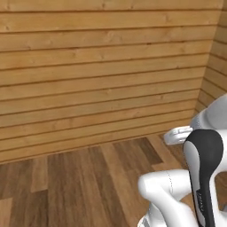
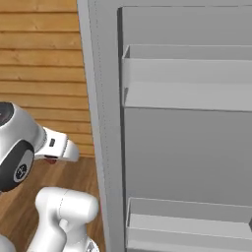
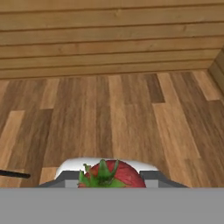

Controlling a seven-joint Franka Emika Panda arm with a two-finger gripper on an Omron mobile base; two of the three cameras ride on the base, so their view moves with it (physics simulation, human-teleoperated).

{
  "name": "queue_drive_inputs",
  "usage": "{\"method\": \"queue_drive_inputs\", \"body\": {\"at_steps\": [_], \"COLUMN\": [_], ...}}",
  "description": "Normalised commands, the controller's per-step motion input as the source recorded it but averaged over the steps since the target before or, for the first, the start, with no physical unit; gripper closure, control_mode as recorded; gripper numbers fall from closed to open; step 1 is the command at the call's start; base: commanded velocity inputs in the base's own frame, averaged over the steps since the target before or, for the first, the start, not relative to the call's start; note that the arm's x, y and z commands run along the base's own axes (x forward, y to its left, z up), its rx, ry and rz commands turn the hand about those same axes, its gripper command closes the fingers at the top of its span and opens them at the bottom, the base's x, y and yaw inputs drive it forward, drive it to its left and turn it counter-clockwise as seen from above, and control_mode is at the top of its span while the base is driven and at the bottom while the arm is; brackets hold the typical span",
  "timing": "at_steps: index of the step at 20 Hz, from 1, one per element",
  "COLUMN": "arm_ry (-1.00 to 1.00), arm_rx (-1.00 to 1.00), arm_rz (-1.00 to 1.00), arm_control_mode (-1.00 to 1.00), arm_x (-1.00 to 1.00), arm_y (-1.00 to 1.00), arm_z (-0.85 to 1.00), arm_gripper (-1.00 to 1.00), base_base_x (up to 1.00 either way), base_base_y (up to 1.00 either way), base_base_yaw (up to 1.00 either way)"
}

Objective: Take the strawberry from the fridge and place it on top of the pancake, located on the dining counter.

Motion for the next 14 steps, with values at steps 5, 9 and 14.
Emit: {"method": "queue_drive_inputs", "body": {"at_steps": [5,9,14], "arm_ry": [0.0,0.0,0.0], "arm_rx": [0.0,0.0,0.0], "arm_rz": [0.0,0.0,0.0], "arm_control_mode": [1.0,1.0,1.0], "arm_x": [0.0,0.0,0.0], "arm_y": [0.0,0.0,0.0], "arm_z": [0.0,0.0,0.0], "arm_gripper": [1.0,1.0,1.0], "base_base_x": [0.27,0.06,0.31], "base_base_y": [0.53,1.0,0.45], "base_base_yaw": [0.0,0.0,0.0]}}
